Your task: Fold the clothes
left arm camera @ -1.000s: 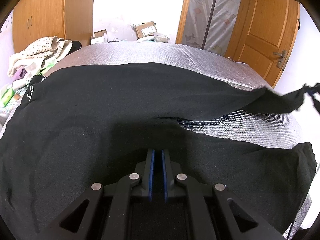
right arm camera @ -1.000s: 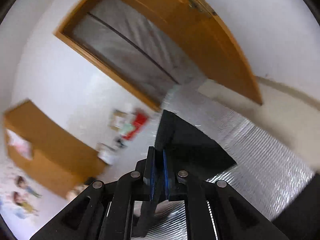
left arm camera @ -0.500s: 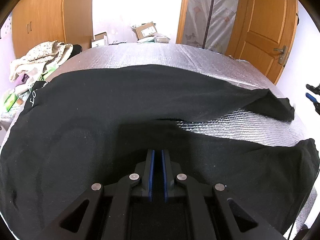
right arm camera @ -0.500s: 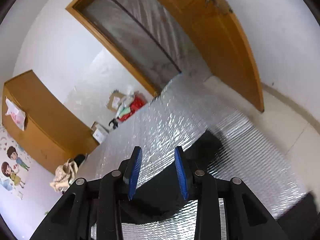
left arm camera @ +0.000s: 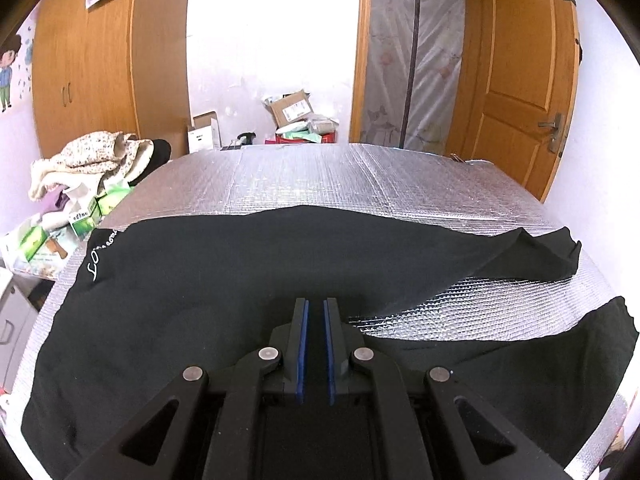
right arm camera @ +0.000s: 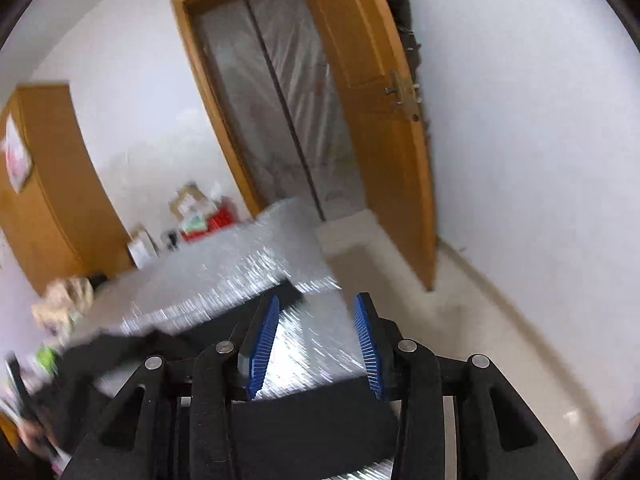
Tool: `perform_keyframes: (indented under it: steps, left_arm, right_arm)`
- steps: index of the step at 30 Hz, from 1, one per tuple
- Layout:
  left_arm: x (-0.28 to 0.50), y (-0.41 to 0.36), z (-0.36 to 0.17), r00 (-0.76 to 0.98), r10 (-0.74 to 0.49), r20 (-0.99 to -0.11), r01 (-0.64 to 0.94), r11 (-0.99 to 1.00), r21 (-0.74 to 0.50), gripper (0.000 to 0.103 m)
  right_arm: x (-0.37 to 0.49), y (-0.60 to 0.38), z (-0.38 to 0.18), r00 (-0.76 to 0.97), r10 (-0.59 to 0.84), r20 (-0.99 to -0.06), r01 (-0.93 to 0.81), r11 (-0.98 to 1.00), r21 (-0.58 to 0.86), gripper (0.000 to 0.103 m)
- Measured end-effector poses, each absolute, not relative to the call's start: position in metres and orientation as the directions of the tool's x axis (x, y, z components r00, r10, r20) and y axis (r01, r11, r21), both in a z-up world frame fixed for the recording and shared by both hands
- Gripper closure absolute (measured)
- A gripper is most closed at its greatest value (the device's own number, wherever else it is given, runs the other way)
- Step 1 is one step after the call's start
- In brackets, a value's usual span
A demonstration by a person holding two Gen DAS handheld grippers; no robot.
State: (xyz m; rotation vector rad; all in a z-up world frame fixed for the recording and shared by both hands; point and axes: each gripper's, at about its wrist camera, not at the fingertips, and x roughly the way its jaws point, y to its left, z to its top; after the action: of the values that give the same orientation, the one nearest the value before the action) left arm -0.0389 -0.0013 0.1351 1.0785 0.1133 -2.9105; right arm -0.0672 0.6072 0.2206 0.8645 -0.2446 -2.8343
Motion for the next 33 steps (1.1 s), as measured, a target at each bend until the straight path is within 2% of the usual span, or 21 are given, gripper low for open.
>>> perform_keyframes:
  steps: [5, 10, 17, 27, 28, 30, 33]
  left_arm:
    - [-0.043, 0.015, 0.128, -0.741, 0.029, -0.671, 0.021, -0.998, -0.067, 0.096]
    - [-0.037, 0.037, 0.128, -0.739, 0.075, -0.669, -0.049, -0.997, -0.058, 0.096]
    - [-0.033, 0.047, 0.112, -0.711, 0.086, -0.697, -0.071, -0.996, -0.051, 0.096]
    - [-0.044, 0.041, 0.099, -0.679, 0.090, -0.728, -0.048, -0.996, -0.077, 0.095]
    - [-0.046, 0.040, 0.098, -0.672, 0.092, -0.734, -0.049, -0.996, -0.081, 0.095]
    - [-0.050, 0.039, 0.095, -0.657, 0.097, -0.747, -0.043, -0.995, -0.092, 0.095]
    - [-0.052, 0.034, 0.090, -0.641, 0.111, -0.759, -0.034, -0.993, -0.117, 0.095]
  right_arm:
    - [-0.056, 0.548, 0.174, -0.737, -0.220, -0.639, 0.307, -0.951, -0.027, 0.062]
    - [-0.074, 0.450, 0.127, -0.660, -0.298, -0.689, 0.568, -0.799, -0.198, 0.062]
    - [-0.135, 0.389, 0.115, -0.617, -0.395, -0.681, 0.696, -0.677, -0.239, 0.062]
    - [-0.174, 0.365, 0.106, -0.516, -0.423, -0.745, 0.774, -0.604, -0.193, 0.063]
    - [-0.176, 0.363, 0.106, -0.509, -0.426, -0.748, 0.778, -0.599, -0.189, 0.066]
    - [-0.180, 0.360, 0.106, -0.495, -0.431, -0.755, 0.787, -0.589, -0.180, 0.096]
    - [-0.185, 0.355, 0.106, -0.474, -0.438, -0.764, 0.801, -0.575, -0.167, 0.096]
